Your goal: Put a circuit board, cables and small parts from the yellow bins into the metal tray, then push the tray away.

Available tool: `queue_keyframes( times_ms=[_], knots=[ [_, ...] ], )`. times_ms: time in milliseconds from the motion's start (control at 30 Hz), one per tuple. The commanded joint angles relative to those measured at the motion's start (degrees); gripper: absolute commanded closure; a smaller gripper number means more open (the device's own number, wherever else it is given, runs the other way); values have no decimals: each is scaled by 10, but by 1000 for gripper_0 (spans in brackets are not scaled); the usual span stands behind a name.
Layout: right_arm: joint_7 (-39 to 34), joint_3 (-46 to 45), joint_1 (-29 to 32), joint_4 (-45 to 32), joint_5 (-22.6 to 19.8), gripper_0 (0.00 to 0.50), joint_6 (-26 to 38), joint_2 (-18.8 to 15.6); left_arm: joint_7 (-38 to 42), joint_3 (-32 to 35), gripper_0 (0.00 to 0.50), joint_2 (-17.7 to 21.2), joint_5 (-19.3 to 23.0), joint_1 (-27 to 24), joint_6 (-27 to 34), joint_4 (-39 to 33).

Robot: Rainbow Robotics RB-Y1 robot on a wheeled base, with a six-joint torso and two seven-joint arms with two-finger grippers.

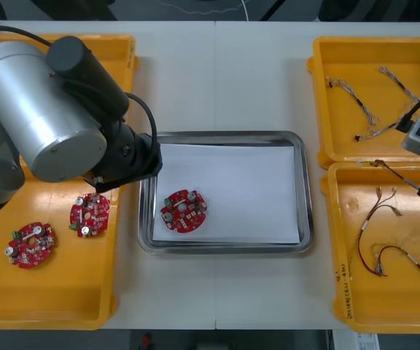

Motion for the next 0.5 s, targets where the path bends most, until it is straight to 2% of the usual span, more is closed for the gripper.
queue_keyframes(
  times_ms=[33, 267, 333, 500],
  knots=[
    [-27, 96, -84, -13, 13, 500, -13, -11, -13, 66, 0, 48, 37, 6, 21, -22],
    [-31, 207, -173, -12, 36, 500, -31, 1, -31, 150, 0, 92, 100, 6, 56, -2],
    [-32, 239, -200, -12, 51, 500, -30, 26, -53, 174, 0, 106, 117, 6, 58, 21],
    [-33, 306, -255, 4, 80, 500, -28, 76, -104, 211, 0, 126, 121, 6, 60, 73]
  ],
)
